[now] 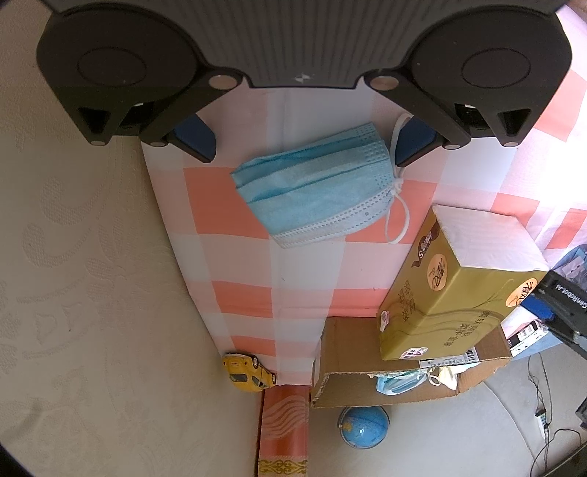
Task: Organize soft objects
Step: 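Grasp the blue mask with the right tool while the left tool grasps the brown scrunchie, then carry the scrunchie into the box and open the left tool while the right tool holds the mask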
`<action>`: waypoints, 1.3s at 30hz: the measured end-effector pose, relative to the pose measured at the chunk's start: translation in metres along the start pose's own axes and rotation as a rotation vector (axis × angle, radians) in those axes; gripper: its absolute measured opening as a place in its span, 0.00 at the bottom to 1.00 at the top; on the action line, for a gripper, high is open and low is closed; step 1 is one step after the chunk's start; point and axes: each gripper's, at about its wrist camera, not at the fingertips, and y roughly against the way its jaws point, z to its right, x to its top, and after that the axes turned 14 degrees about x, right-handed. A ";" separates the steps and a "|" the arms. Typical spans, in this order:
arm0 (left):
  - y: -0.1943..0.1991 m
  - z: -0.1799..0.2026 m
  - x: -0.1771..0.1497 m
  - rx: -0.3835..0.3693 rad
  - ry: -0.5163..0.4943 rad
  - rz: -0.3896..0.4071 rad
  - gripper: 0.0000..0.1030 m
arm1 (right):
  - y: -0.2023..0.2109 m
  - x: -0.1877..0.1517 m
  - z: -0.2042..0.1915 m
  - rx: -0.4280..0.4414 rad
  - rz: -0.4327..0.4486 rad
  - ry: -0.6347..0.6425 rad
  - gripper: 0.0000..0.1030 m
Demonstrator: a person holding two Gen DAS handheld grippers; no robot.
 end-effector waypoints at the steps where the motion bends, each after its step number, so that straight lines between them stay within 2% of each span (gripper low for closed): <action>1: -0.003 -0.001 0.002 -0.005 0.006 0.002 0.56 | 0.000 0.000 0.000 0.001 -0.002 0.002 1.00; 14: -0.007 -0.004 0.007 -0.039 0.028 0.013 0.53 | -0.012 0.018 0.006 0.044 -0.022 0.090 1.00; 16: -0.007 -0.004 0.007 -0.041 0.027 0.015 0.47 | -0.015 0.021 0.007 0.056 -0.023 0.086 1.00; 19: -0.006 -0.004 0.007 -0.041 0.028 0.014 0.41 | -0.015 0.022 0.006 0.070 -0.005 0.083 0.91; 20: -0.006 -0.004 0.007 -0.042 0.032 0.012 0.40 | -0.014 0.023 0.005 0.070 0.000 0.085 0.84; 21: -0.006 -0.004 0.007 -0.044 0.035 0.010 0.39 | -0.014 0.023 0.004 0.065 0.004 0.086 0.81; 25: -0.002 -0.005 0.005 -0.058 0.043 0.006 0.36 | -0.010 0.024 0.001 0.029 0.010 0.082 0.78; 32: 0.019 -0.004 -0.003 -0.067 0.044 0.028 0.34 | 0.006 0.022 -0.004 0.013 0.039 0.073 0.76; 39: 0.058 -0.013 0.000 -0.060 0.065 0.108 0.34 | 0.027 0.026 -0.014 0.011 0.071 0.099 0.76</action>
